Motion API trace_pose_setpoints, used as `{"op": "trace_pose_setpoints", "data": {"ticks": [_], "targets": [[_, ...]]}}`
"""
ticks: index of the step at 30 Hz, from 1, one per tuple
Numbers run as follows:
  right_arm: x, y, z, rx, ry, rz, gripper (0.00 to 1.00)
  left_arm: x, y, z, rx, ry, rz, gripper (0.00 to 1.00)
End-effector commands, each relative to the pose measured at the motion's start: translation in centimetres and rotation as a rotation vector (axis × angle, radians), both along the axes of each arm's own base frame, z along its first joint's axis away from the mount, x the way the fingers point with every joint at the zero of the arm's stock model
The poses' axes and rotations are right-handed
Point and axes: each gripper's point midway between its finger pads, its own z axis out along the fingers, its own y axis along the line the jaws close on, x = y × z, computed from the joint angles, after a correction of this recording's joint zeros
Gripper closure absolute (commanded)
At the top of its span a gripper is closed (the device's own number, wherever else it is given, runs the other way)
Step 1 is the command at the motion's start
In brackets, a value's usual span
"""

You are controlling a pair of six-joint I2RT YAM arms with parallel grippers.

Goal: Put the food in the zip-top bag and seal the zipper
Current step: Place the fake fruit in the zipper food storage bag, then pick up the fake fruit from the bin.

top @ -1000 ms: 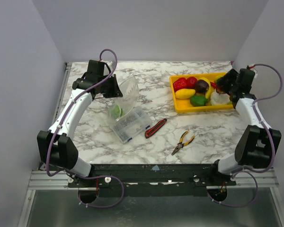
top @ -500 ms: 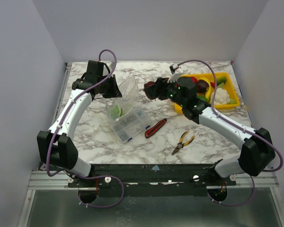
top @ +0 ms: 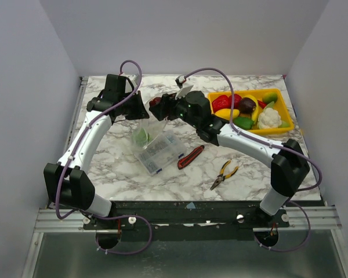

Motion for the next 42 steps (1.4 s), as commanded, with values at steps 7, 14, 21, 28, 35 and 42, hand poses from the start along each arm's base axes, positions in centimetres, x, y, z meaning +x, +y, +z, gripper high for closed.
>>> {"op": "trace_pose_setpoints", "data": {"ticks": [7, 14, 21, 28, 35, 42], "targets": [[3.0, -0.5, -0.6, -0.086, 0.019, -0.186, 0.08, -0.1, 0.0, 0.9, -0.021, -0.033, -0.008, 1.0], [2.7, -0.7, 0.0, -0.084, 0.017, -0.184, 0.04, -0.1, 0.0, 0.9, -0.019, -0.033, -0.006, 1.0], [2.2, -3.1, 0.3, -0.107, 0.016, -0.246, 0.05, 0.0, 0.1, 0.7, -0.017, -0.028, -0.004, 1.0], [2.3, -9.2, 0.9, -0.202, -0.04, -0.439, 0.05, -0.1, 0.1, 0.9, -0.018, -0.032, -0.006, 1.0], [5.4, -20.9, -1.5, -0.237, 0.054, -0.68, 0.07, -0.1, 0.2, 0.8, -0.018, -0.031, -0.005, 1.0], [7.8, -32.5, -6.1, -0.244, 0.22, -0.89, 0.07, -0.1, 0.1, 0.8, -0.021, -0.029, -0.009, 1.0]]}}
